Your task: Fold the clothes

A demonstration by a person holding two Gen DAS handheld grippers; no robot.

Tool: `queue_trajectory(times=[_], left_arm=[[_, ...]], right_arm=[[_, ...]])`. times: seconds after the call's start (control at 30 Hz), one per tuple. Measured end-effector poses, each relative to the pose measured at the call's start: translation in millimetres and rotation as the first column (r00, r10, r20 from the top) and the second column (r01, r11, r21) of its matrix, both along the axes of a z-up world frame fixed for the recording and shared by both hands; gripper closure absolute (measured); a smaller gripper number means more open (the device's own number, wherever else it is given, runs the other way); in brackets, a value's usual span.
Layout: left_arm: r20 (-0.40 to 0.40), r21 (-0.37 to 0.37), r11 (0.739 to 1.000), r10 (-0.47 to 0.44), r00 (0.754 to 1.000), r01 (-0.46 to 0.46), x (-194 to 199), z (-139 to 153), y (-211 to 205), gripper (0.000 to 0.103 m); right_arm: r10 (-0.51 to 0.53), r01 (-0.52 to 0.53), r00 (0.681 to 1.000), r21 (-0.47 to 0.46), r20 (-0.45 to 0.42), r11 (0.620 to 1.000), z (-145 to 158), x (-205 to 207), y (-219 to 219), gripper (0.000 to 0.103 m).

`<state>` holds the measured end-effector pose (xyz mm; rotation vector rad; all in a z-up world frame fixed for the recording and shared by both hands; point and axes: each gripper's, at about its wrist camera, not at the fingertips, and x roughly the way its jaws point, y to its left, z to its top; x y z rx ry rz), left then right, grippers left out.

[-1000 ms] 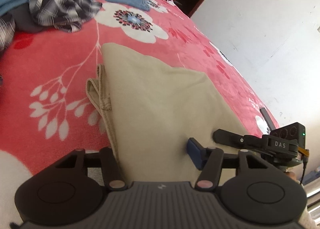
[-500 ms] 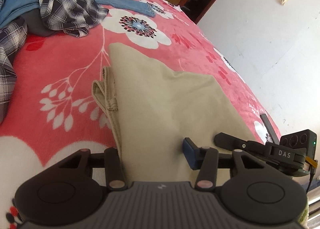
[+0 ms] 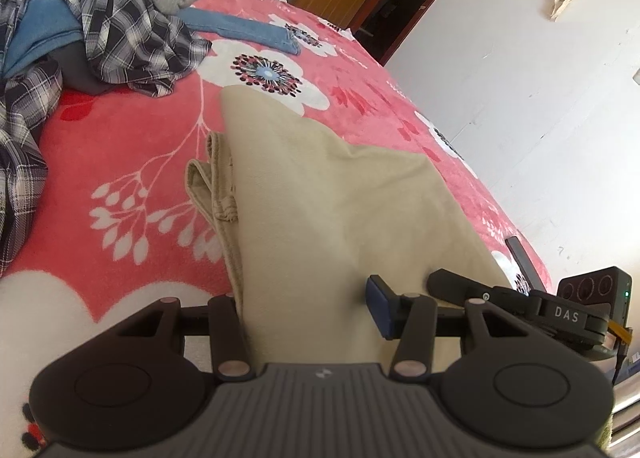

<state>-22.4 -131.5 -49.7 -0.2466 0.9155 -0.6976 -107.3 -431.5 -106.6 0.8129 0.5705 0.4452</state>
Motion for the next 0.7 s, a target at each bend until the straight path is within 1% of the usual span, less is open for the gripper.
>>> queue_trajectory(times=[0.7], left_arm=[[0.008, 0.012, 0.999, -0.032, 0.999, 0.032, -15.6, 2.2, -22.1, 0.052]], right_arm=[[-0.022, 0.022, 1.000, -0.007, 0.011, 1.000, 4.9, -20.9, -14.3, 0.077]])
